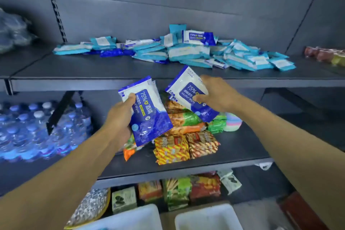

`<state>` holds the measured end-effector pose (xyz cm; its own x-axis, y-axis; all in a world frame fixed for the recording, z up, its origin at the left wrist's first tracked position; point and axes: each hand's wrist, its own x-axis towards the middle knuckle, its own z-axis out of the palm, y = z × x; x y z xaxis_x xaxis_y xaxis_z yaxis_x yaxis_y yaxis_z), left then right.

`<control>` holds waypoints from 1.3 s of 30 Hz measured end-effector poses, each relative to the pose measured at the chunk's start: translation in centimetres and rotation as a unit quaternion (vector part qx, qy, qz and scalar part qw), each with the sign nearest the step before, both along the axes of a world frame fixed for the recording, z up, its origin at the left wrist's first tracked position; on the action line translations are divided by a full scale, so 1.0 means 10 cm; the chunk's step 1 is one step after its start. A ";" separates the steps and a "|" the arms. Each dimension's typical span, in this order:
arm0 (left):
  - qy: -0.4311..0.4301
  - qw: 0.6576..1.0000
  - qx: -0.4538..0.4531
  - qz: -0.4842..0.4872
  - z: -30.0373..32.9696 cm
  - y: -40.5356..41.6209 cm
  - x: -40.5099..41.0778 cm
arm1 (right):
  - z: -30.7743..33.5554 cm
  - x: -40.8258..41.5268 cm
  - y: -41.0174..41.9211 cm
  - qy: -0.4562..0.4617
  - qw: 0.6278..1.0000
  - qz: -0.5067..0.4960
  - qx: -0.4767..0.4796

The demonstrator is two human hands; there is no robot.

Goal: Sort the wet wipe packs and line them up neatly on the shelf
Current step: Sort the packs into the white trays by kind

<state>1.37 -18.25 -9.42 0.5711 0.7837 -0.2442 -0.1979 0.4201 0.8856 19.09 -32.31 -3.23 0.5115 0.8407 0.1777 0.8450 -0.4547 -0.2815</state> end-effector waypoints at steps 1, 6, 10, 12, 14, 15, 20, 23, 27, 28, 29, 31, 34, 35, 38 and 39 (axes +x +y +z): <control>0.007 1.000 -0.025 -0.006 -0.16 -0.07 -0.05 | -0.18 -0.04 -0.07 0.013 1.000 -0.005 -0.017; 0.025 0.990 -0.137 -0.035 -0.99 -0.41 -0.24 | -1.06 -0.19 -0.41 0.055 0.994 -0.019 -0.093; 0.053 0.977 -0.202 -0.047 -1.62 -0.74 -0.24 | -1.76 -0.15 -0.69 0.090 0.983 -0.024 -0.158; 0.058 0.973 -0.216 -0.055 -1.92 -0.92 -0.21 | -2.10 -0.08 -0.83 0.100 0.976 -0.029 -0.191; 0.068 0.969 -0.230 -0.053 -2.20 -1.11 -0.15 | -2.43 0.02 -0.97 0.111 0.969 -0.027 -0.219; 0.077 0.967 -0.237 -0.048 -2.33 -1.19 -0.11 | -2.60 0.08 -1.04 0.120 0.965 -0.027 -0.231; 0.104 0.959 -0.262 0.000 -2.99 -1.62 0.13 | -3.42 0.41 -1.36 0.157 0.950 -0.035 -0.267; 0.131 0.948 -0.288 0.037 -3.41 -1.88 0.30 | -3.89 0.61 -1.51 0.186 0.940 -0.015 -0.285; 0.151 0.922 -0.346 0.092 -3.98 -2.22 0.49 | -4.52 0.81 -1.63 0.203 0.930 0.002 -0.308; 0.159 0.917 -0.349 0.106 -4.12 -2.29 0.53 | -4.68 0.84 -1.65 0.203 0.927 0.004 -0.314; 0.168 0.914 -0.352 0.115 -4.26 -2.36 0.56 | -4.85 0.86 -1.67 0.207 0.925 0.000 -0.319; 0.179 0.909 -0.355 0.122 -4.52 -2.46 0.63 | -5.16 0.91 -1.71 0.222 0.919 -0.018 -0.327; 0.196 0.913 -0.340 0.113 -4.91 -2.54 0.73 | -5.58 0.97 -1.79 0.245 0.910 -0.059 -0.329; 0.199 0.915 -0.334 0.107 -5.05 -2.55 0.76 | -5.72 0.99 -1.82 0.252 0.908 -0.077 -0.325; 0.202 0.918 -0.334 0.066 -5.40 -2.54 0.93 | -6.06 1.04 -1.96 0.264 0.902 -0.145 -0.311; 0.207 0.916 -0.341 0.052 -5.50 -2.53 1.00 | -6.17 1.06 -2.01 0.267 0.899 -0.173 -0.301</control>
<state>11.37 -43.59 -64.45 0.2507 0.4126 -0.8757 0.0254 0.9015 0.4321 29.73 -52.43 -64.92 0.6381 0.4770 -0.6044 0.4420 -0.8697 -0.2197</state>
